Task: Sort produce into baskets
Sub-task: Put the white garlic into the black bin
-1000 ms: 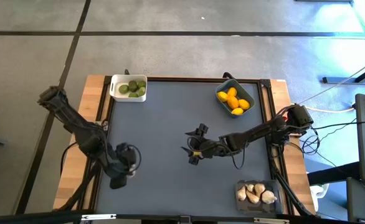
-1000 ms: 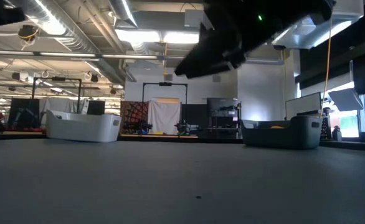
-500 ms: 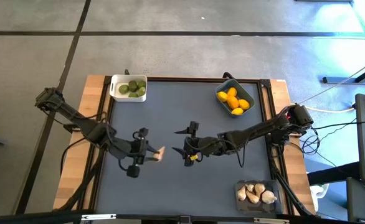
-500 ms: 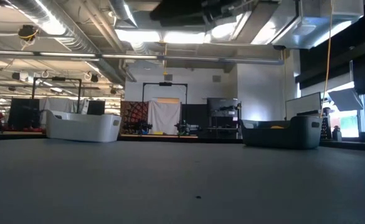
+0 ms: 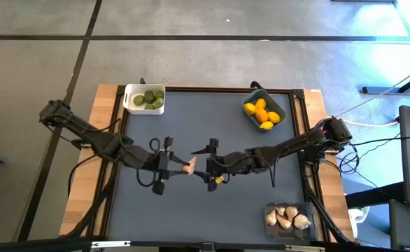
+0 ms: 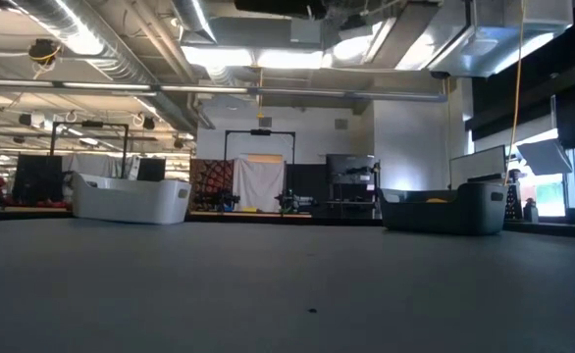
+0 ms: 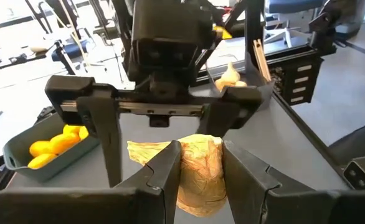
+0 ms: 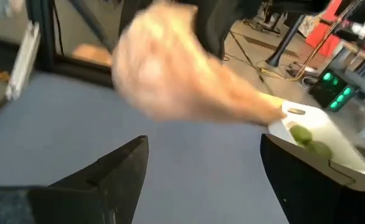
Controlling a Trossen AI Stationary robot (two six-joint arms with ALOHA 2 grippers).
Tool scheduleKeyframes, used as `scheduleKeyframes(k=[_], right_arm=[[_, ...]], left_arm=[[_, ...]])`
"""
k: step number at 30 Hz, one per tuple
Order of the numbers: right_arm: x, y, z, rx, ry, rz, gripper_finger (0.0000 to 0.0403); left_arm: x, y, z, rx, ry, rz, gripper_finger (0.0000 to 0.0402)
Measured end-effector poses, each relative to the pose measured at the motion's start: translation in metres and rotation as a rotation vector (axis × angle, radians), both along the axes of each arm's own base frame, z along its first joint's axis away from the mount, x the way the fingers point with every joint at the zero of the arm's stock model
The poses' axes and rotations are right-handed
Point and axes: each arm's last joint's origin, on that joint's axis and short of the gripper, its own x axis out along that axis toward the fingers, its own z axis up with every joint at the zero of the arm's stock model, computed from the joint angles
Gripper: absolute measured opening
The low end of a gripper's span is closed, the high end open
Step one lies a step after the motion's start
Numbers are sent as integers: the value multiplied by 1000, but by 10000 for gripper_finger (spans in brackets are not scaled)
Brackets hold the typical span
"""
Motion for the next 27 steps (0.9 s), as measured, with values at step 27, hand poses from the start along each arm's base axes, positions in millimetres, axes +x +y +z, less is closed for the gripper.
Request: scheduleKeyframes(k=[27], right_arm=[[3,4,13,449,-147,42,295]], left_arm=[[6,8,-2,41,5,26,102]])
